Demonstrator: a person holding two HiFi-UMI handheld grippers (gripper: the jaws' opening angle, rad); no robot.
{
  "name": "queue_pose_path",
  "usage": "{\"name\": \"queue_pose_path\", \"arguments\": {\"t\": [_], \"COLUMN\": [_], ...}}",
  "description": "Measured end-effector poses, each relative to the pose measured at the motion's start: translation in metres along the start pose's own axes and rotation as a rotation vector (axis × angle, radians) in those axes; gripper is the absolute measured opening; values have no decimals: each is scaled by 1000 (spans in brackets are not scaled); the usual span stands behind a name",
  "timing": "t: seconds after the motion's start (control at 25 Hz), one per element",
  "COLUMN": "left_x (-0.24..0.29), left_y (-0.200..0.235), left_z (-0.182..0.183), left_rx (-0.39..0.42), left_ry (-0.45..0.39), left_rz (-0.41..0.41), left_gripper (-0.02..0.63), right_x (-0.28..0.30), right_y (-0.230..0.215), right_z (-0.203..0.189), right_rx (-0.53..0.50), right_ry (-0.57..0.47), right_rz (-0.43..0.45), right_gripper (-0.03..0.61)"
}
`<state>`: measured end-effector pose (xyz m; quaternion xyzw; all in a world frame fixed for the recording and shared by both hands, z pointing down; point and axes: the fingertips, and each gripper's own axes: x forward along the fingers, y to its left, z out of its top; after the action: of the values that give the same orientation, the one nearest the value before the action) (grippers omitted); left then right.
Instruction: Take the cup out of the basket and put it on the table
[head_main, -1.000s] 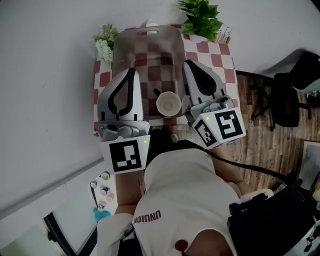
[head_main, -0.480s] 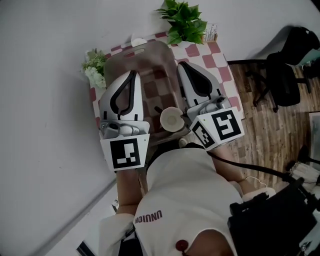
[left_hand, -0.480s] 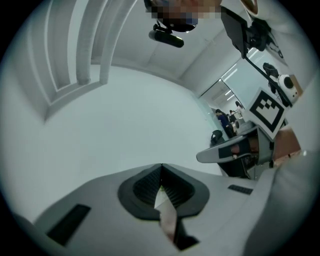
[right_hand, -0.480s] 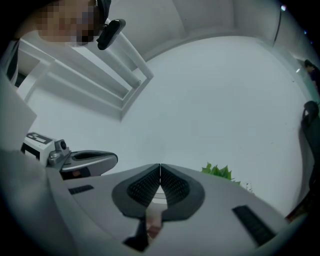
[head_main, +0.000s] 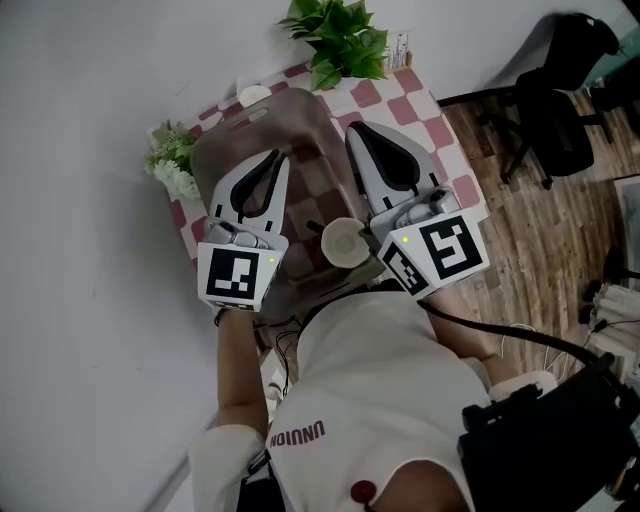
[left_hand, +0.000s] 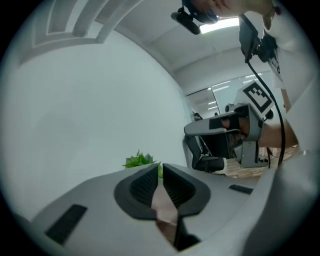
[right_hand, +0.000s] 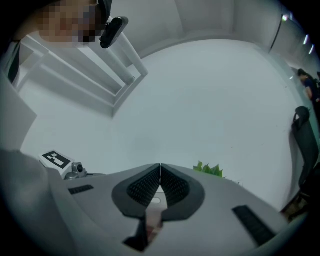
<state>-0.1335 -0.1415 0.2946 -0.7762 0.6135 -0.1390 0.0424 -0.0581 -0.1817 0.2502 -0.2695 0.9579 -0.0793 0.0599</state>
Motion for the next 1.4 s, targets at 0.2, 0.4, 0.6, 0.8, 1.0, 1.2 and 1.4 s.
{"name": "queue_pose_path", "arguments": {"t": [0.2,0.4,0.6,0.8,1.0,1.2,1.4], "left_x": [12,21,25,26,29,29,22], "left_y": [-10,-30,-49,-66,-69,-75,-86], "left_z": [-27,-52,-65,-81,-101,-123,-149], "left_rx": [13,34,37,94,72,123,195], "left_ry": [86,188,249,293,352,421,517], "left_rz": [-137,-311,-476,-653,-743,-812,-917], "left_gripper": [44,66,66,69,77,88,94], "right_x": [-1,-5,-7,-9,-8,-7,-5], "right_y": [-2,-4,-6,-10,-14,-17,-19], "right_z": [0,-1,-1,-1,-1,-3,-6], "right_rx": [1,2,3,1,0,1,2], "right_ry": [-2,-1,0,-4,-5,0,8], "right_rz": [-27,-51,-71,-94,-116,-130,-140], "right_gripper": [18,18,18,18,18,18,18]}}
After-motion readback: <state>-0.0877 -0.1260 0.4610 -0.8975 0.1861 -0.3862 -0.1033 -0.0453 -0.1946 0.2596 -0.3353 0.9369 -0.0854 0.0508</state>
